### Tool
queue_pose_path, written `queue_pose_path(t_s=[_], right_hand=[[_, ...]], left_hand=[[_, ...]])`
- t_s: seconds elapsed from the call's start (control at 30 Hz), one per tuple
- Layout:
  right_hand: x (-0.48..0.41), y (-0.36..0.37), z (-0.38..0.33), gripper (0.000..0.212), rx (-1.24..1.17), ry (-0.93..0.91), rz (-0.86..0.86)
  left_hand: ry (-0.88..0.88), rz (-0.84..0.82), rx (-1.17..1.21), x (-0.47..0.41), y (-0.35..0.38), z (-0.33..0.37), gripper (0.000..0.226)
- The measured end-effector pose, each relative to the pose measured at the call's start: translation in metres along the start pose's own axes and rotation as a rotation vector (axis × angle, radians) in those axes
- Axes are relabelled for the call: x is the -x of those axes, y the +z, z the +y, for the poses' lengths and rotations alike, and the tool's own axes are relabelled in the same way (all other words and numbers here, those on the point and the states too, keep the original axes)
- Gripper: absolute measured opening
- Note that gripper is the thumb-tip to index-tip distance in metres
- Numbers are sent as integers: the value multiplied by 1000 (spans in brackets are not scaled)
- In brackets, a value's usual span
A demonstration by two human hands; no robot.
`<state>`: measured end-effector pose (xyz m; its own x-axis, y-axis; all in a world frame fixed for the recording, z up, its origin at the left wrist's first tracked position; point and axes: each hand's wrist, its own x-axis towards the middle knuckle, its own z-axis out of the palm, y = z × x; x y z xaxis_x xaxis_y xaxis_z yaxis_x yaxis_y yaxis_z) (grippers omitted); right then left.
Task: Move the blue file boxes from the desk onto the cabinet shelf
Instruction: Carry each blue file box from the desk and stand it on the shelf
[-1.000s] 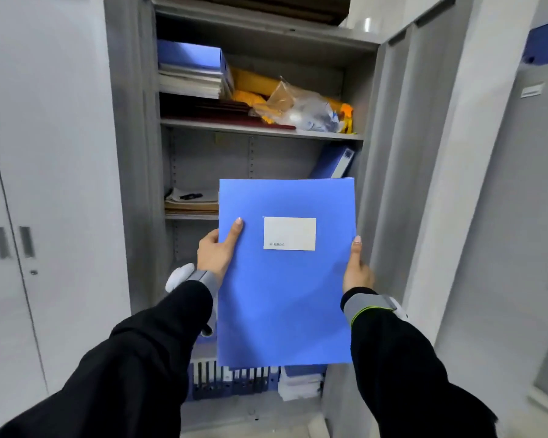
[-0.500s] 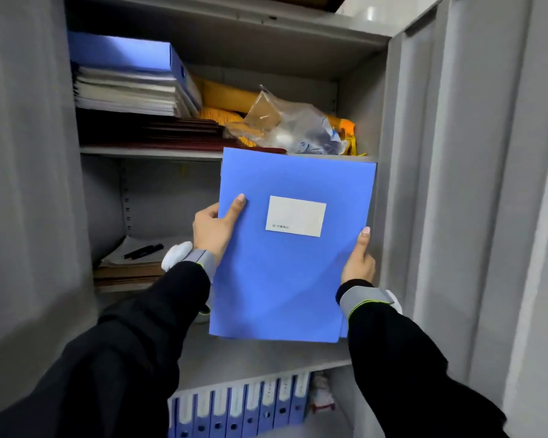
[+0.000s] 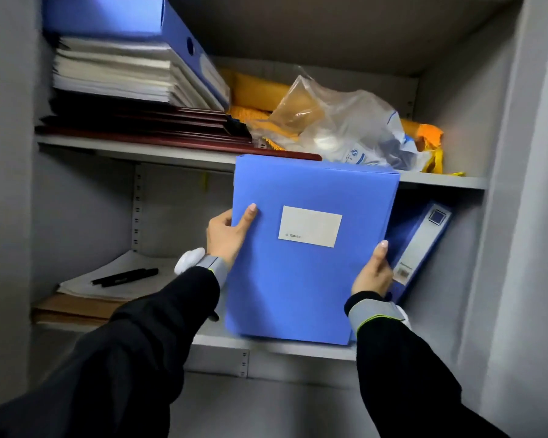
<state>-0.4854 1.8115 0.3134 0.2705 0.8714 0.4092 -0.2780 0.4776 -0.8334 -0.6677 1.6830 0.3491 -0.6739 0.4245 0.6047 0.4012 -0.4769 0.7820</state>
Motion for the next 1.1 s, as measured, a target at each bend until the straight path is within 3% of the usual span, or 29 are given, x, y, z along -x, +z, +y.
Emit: queue_pose_path(t_s=[0.3, 0.67, 0.77, 0.87, 1.0, 1.1], right_hand=[[-48, 60, 72, 80, -33, -18, -8], [-69, 89, 101, 73, 225, 32, -50], [-73, 98, 111, 62, 328, 45, -59], [-66, 104, 122, 48, 390, -66, -185], [-53, 113, 127, 58, 489, -242, -337], [-55, 123, 118, 59, 455, -217, -509]], left_hand=[[89, -5, -97, -50, 19, -51, 13], [-54, 82, -16, -85, 29, -93, 17], [-67, 78, -18, -91, 32, -102, 20], [-78, 68, -32, -90, 43, -103, 34], [-83, 9, -80, -79, 63, -109, 54], [-61, -102, -84, -67, 76, -111, 60]])
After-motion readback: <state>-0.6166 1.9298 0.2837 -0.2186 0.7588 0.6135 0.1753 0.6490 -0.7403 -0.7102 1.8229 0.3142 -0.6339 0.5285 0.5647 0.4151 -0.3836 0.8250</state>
